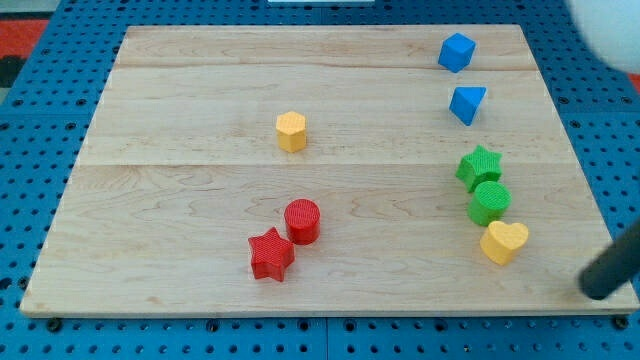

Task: Push the yellow heart towards the bottom right side of the yellow hexagon

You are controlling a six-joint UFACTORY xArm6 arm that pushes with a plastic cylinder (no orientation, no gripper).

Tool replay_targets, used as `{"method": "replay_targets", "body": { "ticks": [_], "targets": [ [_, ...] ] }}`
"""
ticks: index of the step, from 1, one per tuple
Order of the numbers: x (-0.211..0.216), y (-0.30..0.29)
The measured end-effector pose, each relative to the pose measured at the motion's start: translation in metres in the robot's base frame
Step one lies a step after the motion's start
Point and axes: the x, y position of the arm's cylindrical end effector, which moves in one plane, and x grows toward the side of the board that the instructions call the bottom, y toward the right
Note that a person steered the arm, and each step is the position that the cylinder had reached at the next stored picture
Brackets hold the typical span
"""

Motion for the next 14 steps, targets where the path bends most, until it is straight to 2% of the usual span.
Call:
{"method": "replay_targets", "body": {
  "ticks": [1,3,4,5,7,9,11,12,13,14],
  "targets": [
    [-0.017,-0.025],
    [-0.025,-0.027],
    [-0.013,-0.014],
    [-0.043,-0.035],
    [-0.061,-0.136],
    [-0.107,-0.128],
    [-0.187,-0.207],
    [-0.184,-0.213],
    [-0.155,-0.208],
    [-0.187,-0.230]
  ]
}}
